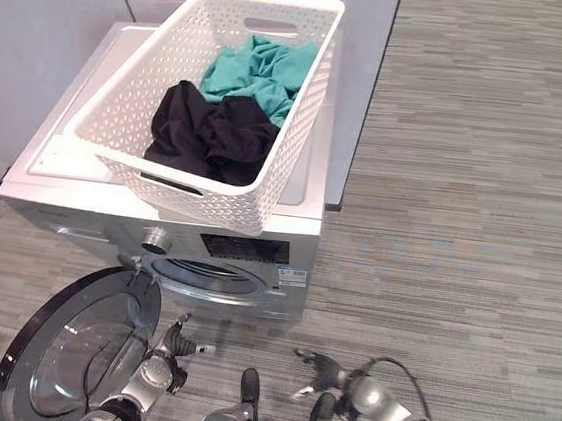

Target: Grab the laundry basket,head to the washer,open it,put in the laundry and shut it.

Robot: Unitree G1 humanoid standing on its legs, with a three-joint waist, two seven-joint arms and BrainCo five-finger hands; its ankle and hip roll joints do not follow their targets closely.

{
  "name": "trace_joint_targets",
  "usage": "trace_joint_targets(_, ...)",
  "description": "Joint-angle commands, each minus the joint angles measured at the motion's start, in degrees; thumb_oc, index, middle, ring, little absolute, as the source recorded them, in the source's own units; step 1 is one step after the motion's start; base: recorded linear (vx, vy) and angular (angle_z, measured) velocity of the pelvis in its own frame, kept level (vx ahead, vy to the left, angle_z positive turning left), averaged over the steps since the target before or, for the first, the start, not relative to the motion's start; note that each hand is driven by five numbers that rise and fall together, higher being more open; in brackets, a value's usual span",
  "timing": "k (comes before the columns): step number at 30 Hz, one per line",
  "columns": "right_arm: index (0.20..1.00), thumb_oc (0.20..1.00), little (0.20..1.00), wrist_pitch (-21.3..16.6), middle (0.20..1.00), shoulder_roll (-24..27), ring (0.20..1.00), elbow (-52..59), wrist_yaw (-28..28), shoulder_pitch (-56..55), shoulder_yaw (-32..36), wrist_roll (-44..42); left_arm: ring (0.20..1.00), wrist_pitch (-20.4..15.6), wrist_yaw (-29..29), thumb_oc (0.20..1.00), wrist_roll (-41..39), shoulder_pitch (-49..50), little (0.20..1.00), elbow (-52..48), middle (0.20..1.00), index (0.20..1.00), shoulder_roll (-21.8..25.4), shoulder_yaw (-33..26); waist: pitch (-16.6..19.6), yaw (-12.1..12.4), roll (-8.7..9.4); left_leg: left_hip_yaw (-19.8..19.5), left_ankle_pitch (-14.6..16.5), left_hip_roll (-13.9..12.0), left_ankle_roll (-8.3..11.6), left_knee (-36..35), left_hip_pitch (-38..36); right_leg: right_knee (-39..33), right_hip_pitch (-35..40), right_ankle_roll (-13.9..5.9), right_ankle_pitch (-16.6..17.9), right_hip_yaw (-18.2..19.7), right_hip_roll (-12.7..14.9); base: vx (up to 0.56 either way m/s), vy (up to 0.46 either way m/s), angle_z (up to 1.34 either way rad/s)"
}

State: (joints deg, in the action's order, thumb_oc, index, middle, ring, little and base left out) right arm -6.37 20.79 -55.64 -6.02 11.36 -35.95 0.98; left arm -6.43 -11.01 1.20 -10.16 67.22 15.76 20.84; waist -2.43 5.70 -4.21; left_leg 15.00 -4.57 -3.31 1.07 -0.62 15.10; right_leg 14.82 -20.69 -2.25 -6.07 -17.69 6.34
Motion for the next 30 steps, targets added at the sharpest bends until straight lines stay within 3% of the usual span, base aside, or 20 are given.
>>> trace_joint_targets(1, 1.000, 1.000, 1.000, -1.2, 1.000, -4.7, 1.000, -2.0, 2.9, 4.1, -0.1, 0.5, 1.000, 0.8, 1.0, 1.000, 2.0, 1.4, 1.000, 2.4, 1.000, 1.000, 1.8, -1.2, -1.4, 0.2, 4.69, 0.4, -2.6, 2.9, 1.21, -4.4, 0.4, -15.3, 9.9, -7.11, 12.9, 1.5, 3.5, 0.09, 0.029, -0.40)
trace_joint_targets(3, 1.000, 1.000, 1.000, -0.8, 1.000, -4.1, 1.000, -10.2, 6.5, 0.6, 7.9, -0.6, 1.000, 1.8, 2.0, 1.000, 3.4, 1.2, 1.000, 7.5, 1.000, 1.000, -0.3, -1.6, 0.5, -2.5, 4.51, 1.9, -1.6, 2.6, 1.19, -4.4, -2.5, -15.3, 11.3, -7.10, 12.7, 2.8, 3.4, 0.13, 0.028, -0.22)
trace_joint_targets(8, 1.000, 1.000, 1.000, 0.2, 1.000, -2.8, 1.000, -17.6, 8.0, -3.9, 16.1, -2.8, 1.000, 3.0, 3.3, 1.000, 5.5, 2.0, 1.000, 11.3, 1.000, 1.000, -1.5, -2.6, 3.1, -4.4, 4.33, 3.3, -0.5, 2.4, 1.20, -4.4, -4.8, -15.8, 12.9, -7.07, 12.2, 3.7, 3.1, 0.10, -0.010, -0.19)
trace_joint_targets(10, 1.000, 1.000, 1.000, 1.4, 1.000, -2.5, 1.000, -22.9, 6.9, -8.4, 22.1, -6.3, 1.000, 4.4, 4.8, 1.000, 7.4, 3.3, 1.000, 14.7, 1.000, 1.000, -2.1, -3.9, 5.2, -6.1, 4.28, 4.5, 0.2, 2.1, 1.36, -4.4, -6.6, -16.2, 13.9, -7.12, 12.2, 4.4, 2.9, 0.11, -0.035, -0.27)
trace_joint_targets(16, 1.000, 1.000, 1.000, 2.0, 1.000, -1.9, 1.000, -26.2, 4.8, -13.5, 28.7, -12.5, 1.000, 4.7, 6.3, 1.000, 6.9, 5.7, 1.000, 16.2, 1.000, 1.000, -2.0, -6.6, 7.3, -8.3, 4.48, 7.1, 1.4, 1.6, 1.32, -4.4, -9.3, -17.0, 14.6, -7.30, 12.1, 7.0, 2.4, 0.04, -0.019, -0.31)
trace_joint_targets(17, 1.000, 1.000, 1.000, 3.5, 1.000, 2.5, 1.000, -28.8, 4.1, -7.4, 24.0, -7.0, 1.000, 2.6, 7.6, 1.000, 9.4, -1.2, 1.000, 10.7, 1.000, 1.000, -3.3, 2.9, 0.6, -6.6, 4.99, -0.2, 5.2, 2.9, 1.06, 5.2, -7.1, -13.0, 10.1, -4.62, 10.6, 6.5, 0.8, -0.01, 0.022, -0.19)
trace_joint_targets(26, 1.000, 1.000, 1.000, 4.0, 1.000, -1.5, 1.000, -28.2, 3.5, -9.4, 21.4, -1.2, 1.000, 2.7, 9.0, 1.000, 11.1, 2.8, 1.000, 12.9, 1.000, 1.000, -3.5, 0.9, 2.6, -4.4, 4.53, 0.6, 4.9, 5.1, -0.78, -0.3, -10.4, -12.2, 11.4, -6.55, 12.5, 2.3, 4.8, 0.01, 0.095, 0.11)
trace_joint_targets(30, 1.000, 1.000, 1.000, 3.7, 1.000, -2.2, 1.000, -26.9, 3.3, -8.9, 20.1, -0.7, 1.000, 3.0, 9.1, 1.000, 12.1, 3.9, 1.000, 14.1, 1.000, 1.000, -2.9, 0.3, 2.0, -3.7, 4.85, -0.6, 6.0, 6.1, -1.70, 0.3, -10.9, -12.0, 11.9, -6.98, 13.0, 2.7, 5.8, 0.03, 0.110, 0.11)
